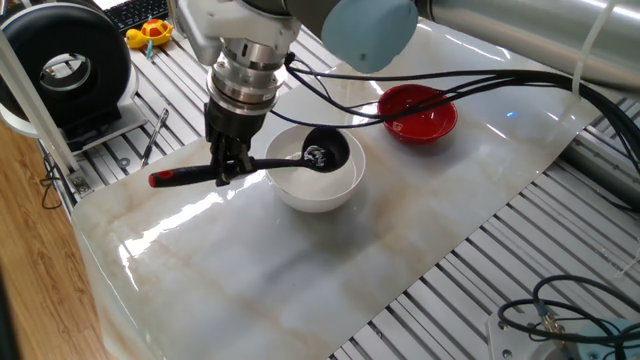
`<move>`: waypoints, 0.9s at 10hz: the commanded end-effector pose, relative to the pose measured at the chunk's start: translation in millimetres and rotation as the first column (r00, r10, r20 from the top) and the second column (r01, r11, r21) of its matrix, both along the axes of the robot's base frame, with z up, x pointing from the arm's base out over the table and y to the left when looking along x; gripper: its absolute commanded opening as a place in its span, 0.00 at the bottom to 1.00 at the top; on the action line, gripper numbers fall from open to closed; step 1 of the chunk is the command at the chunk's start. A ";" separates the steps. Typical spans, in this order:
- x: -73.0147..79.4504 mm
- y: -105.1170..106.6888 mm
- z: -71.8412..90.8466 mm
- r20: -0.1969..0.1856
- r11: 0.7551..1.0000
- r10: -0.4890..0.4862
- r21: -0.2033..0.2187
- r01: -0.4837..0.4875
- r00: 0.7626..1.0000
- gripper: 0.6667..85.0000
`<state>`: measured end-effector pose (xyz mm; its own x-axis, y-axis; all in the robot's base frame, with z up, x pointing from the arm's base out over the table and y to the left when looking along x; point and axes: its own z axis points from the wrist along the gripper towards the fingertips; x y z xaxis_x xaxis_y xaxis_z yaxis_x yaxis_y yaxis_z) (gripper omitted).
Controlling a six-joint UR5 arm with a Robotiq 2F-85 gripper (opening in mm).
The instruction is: Scoop water with a large spoon from one bowl to another
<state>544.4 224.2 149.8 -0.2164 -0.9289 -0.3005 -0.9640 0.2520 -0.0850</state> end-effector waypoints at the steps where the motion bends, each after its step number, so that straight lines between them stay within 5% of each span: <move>1: 1.3 7.4 6.1 -0.005 0.999 -0.021 0.037 0.021 1.000 0.01; 9: 2.9 13.8 8.5 -0.011 0.996 -0.056 0.068 0.057 0.998 0.01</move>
<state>546.5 235.0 155.3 -0.2573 -0.9026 -0.3450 -0.9527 0.2966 -0.0656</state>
